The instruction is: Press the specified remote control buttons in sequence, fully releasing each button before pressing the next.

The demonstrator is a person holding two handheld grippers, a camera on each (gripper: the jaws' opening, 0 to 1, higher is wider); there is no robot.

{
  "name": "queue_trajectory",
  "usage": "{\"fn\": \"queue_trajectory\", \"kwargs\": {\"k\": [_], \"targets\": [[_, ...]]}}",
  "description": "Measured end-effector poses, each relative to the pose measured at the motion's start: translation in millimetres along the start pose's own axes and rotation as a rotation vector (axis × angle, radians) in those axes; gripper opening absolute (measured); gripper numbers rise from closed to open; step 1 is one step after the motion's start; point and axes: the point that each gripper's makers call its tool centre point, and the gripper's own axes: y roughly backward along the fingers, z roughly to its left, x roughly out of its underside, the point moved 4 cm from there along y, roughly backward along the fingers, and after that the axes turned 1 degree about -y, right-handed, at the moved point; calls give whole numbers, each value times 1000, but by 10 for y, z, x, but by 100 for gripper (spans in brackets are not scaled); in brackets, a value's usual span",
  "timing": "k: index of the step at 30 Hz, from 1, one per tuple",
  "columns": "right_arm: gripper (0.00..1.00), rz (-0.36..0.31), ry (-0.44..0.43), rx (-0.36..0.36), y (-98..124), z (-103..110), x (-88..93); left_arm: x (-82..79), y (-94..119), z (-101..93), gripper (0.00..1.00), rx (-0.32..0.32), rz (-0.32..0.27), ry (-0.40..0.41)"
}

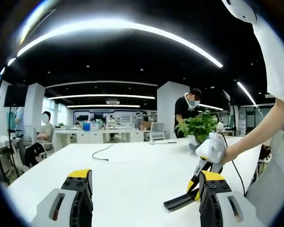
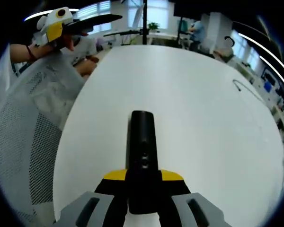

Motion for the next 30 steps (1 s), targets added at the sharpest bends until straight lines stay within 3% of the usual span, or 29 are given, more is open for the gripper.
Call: {"fn": "queue_trajectory", "kwargs": {"k": [30], "targets": [[20, 18, -16, 9, 22, -316, -40, 42, 0, -14, 95, 5, 35, -6]]}}
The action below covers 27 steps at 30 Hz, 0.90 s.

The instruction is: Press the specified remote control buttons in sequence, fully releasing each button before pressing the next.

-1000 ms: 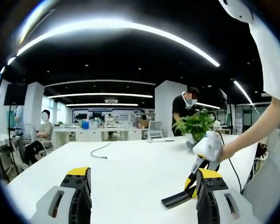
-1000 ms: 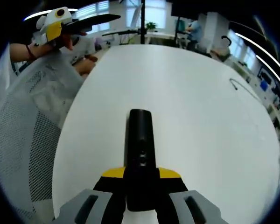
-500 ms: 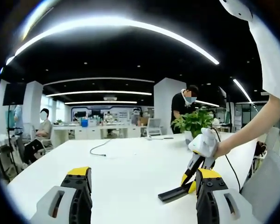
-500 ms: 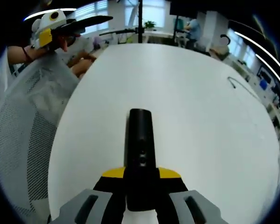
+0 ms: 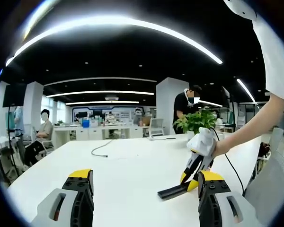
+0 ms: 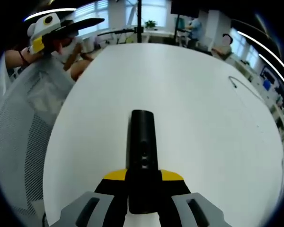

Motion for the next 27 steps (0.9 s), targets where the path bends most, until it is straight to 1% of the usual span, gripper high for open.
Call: {"fn": "queue_trajectory", "kwargs": {"k": [11, 15, 19, 23, 27], "targets": [[21, -3, 1, -1, 13, 5, -20, 0, 6, 7, 94, -4, 2, -5], [21, -6, 3, 8, 10, -29, -20, 8, 5, 0, 94, 0, 7, -6], [21, -8, -15, 19, -2, -160, -12, 21, 2, -11, 94, 5, 16, -10], [21, -8, -13, 16, 0, -164, -8, 22, 3, -6, 94, 1, 18, -13], [22, -27, -26, 25, 9, -162, 6, 35, 3, -2, 94, -1, 27, -11]]}}
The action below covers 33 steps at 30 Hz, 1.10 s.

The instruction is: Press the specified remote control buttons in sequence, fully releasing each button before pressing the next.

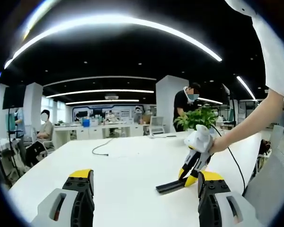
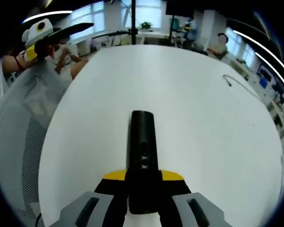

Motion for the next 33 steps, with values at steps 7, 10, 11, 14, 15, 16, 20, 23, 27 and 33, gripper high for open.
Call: {"fn": "queue_trajectory", "kwargs": {"k": [7, 10, 11, 14, 15, 16, 20, 23, 27, 33], "targets": [[34, -150, -193, 64, 81, 51, -32, 42, -7, -9, 94, 2, 34, -7], [43, -293, -368, 129, 226, 50, -12, 45, -3, 7, 95, -6, 35, -3], [46, -326, -393, 142, 269, 52, -2, 51, -2, 6, 95, -7, 42, -4], [54, -385, -435, 244, 474, 59, 77, 66, -5, -6, 95, -1, 56, 1], [56, -401, -454, 265, 524, 68, 89, 67, -5, -10, 95, 2, 57, 4], [58, -413, -462, 286, 572, 75, 100, 65, -6, -12, 95, 3, 56, 8], [68, -471, -511, 383, 790, 132, 154, 57, 0, -2, 95, -3, 52, 10], [76, -504, -569, 506, 978, 187, 235, 55, 2, 3, 96, -7, 51, 7], [82, -586, -653, 635, 1214, 301, 330, 54, 4, 6, 96, -10, 50, 4], [86, -572, -623, 723, 1494, 536, 581, 64, 3, -16, 96, -2, 55, 2]]}}
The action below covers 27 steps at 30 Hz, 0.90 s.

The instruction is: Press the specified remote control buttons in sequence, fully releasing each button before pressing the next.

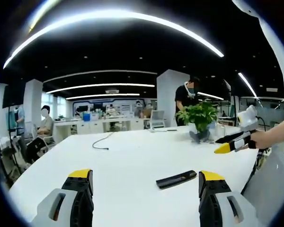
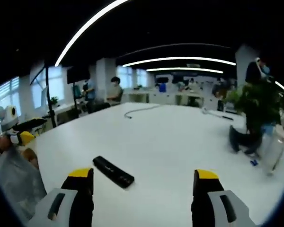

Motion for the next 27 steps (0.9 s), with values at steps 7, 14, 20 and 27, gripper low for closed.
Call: {"fn": "queue_trajectory", "kwargs": {"k": [7, 14, 20, 27], "targets": [[87, 19, 69, 78, 365, -59, 61, 13, 3, 3, 95, -6, 7, -6], [84, 13, 57, 144, 679, -98, 223, 24, 13, 26, 95, -25, 18, -14], [84, -9, -16, 173, 787, -51, 371, 33, 6, 5, 94, -18, 28, -23], [83, -102, -90, 106, 594, 229, 189, 65, 17, 75, 94, -59, 49, -6]]}}
